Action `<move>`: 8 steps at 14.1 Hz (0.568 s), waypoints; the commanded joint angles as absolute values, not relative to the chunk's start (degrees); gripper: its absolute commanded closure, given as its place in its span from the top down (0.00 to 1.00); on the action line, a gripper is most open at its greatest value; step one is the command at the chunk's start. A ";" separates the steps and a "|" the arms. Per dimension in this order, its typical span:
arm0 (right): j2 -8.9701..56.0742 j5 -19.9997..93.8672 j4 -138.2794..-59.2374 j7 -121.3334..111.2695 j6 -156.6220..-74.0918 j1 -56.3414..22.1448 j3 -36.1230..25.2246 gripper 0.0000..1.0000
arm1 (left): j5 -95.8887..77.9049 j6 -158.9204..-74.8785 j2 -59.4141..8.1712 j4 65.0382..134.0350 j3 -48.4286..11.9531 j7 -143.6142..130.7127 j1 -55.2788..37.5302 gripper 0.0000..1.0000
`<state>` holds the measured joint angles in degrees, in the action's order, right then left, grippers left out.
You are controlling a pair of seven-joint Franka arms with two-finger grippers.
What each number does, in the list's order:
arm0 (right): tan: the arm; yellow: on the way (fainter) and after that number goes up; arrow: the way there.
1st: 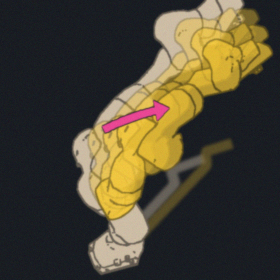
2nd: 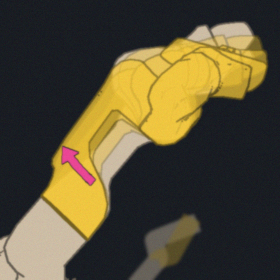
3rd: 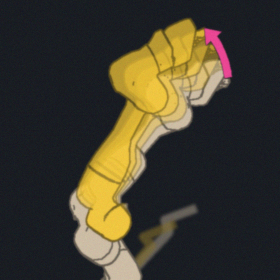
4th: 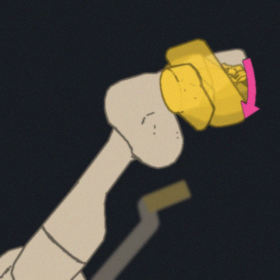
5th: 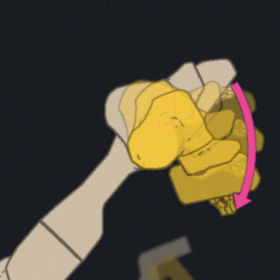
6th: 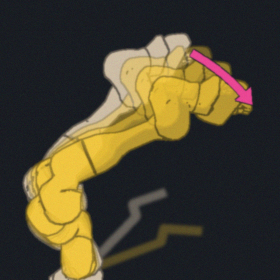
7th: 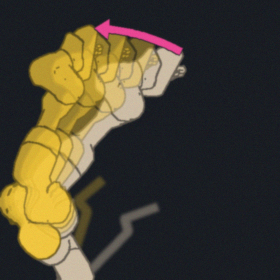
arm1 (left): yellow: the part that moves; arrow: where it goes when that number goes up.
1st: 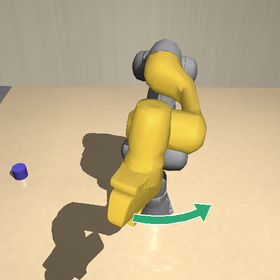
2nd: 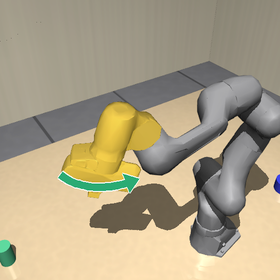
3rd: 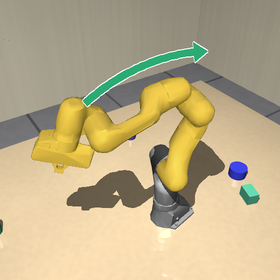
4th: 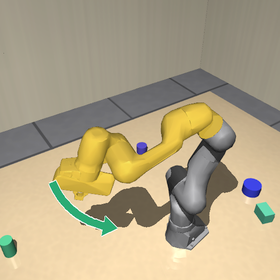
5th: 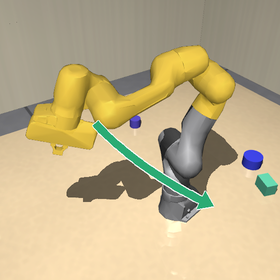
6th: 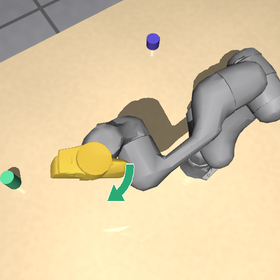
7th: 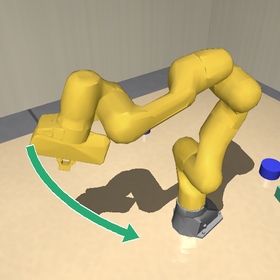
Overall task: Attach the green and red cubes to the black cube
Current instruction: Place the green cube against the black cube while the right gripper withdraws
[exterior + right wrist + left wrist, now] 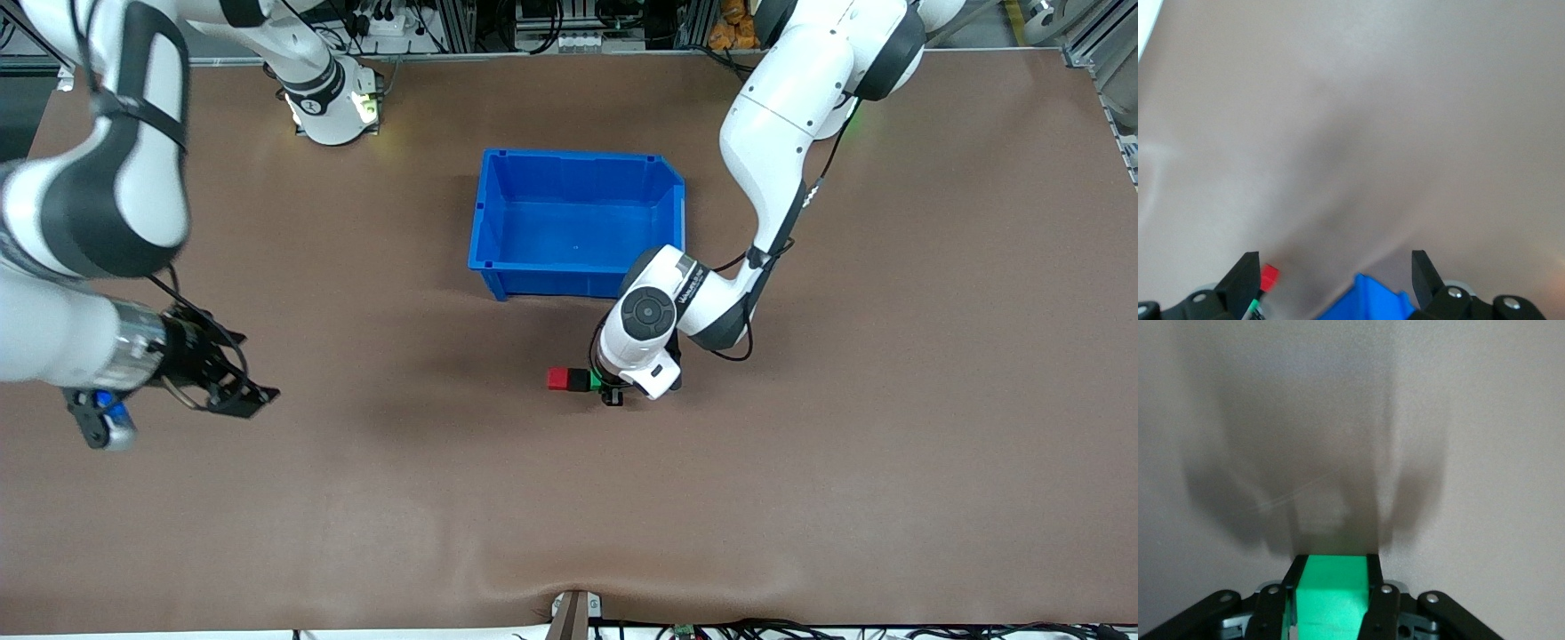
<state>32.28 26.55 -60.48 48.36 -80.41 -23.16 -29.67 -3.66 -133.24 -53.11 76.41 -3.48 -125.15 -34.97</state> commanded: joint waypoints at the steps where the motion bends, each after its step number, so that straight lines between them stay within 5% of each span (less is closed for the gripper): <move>1: 28.05 25.58 -61.26 39.76 -77.09 -19.44 -28.57 1.00 | -4.48 -135.17 -55.02 74.18 -1.67 -125.95 -36.47 0.00; 2: 27.08 25.49 -61.09 37.81 -76.47 -18.21 -28.30 1.00 | -4.31 -135.78 -55.02 74.18 -1.58 -125.69 -36.56 0.06; 3: 26.72 24.97 -60.74 36.49 -74.81 -17.41 -28.30 1.00 | -3.96 -135.88 -55.02 74.27 -1.58 -125.07 -36.56 0.33; 4: 26.11 24.70 -60.04 35.34 -72.36 -15.14 -28.13 1.00 | -2.65 -135.88 -54.93 74.35 -1.50 -123.15 -36.56 0.91; 5: 24.97 25.13 -58.64 33.33 -70.07 -11.03 -26.04 1.00 | -0.20 -135.79 -54.50 74.53 -1.49 -122.70 -36.56 1.00; 8: 19.89 21.38 -57.48 28.22 -65.31 -5.89 -19.60 1.00 | 5.52 -133.70 -52.39 74.71 -1.41 -122.43 -37.26 1.00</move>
